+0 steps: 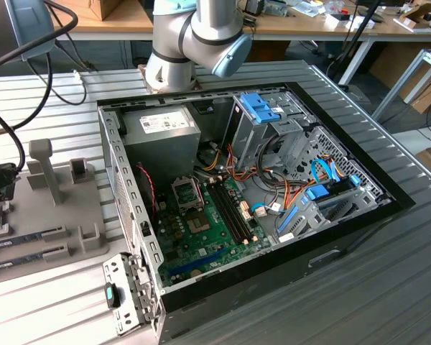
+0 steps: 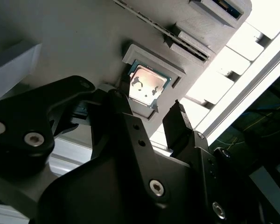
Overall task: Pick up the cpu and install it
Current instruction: 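Pick up the cpu and move it towards the insertion slot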
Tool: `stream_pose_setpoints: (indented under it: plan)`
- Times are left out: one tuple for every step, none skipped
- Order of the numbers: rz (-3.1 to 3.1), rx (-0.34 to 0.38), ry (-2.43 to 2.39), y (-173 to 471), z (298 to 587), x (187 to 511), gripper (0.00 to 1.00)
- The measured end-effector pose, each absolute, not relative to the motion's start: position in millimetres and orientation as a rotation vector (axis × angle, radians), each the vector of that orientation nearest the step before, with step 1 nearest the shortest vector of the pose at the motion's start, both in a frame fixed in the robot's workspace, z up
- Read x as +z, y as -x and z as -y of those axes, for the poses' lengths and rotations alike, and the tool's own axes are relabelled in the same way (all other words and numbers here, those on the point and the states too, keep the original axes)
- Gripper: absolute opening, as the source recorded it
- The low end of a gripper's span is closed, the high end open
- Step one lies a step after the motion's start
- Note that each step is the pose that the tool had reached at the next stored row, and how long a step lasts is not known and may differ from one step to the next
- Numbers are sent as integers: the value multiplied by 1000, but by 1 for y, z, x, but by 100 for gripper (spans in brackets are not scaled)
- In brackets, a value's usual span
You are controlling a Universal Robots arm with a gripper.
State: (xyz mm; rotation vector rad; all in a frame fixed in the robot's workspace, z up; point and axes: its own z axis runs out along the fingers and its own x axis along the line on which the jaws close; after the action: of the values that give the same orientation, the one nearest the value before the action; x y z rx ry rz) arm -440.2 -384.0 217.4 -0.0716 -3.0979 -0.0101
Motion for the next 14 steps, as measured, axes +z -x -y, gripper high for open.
stream_pose_setpoints:
  plan:
    - [3098, -10, 72, 440, 384, 217, 56]
    - [3098, -10, 72, 440, 384, 217, 56]
    - [3098, -10, 72, 440, 384, 217, 56]
    - [3098, -10, 72, 440, 384, 217, 56]
    - [3098, -10, 72, 440, 384, 217, 56]
    - [3098, -10, 72, 439, 384, 216, 56]
    - [3098, -10, 72, 439, 384, 216, 56]
    - [3098, -10, 72, 439, 384, 215, 56]
    - [3098, -10, 72, 439, 384, 215, 56]
    - [3098, -10, 72, 439, 384, 215, 56]
    - [3098, -10, 72, 439, 384, 215, 56]
    - [3098, -10, 72, 439, 384, 215, 56]
    - [3098, -10, 72, 439, 384, 215, 56]
    - [3098, -10, 72, 439, 384, 215, 56]
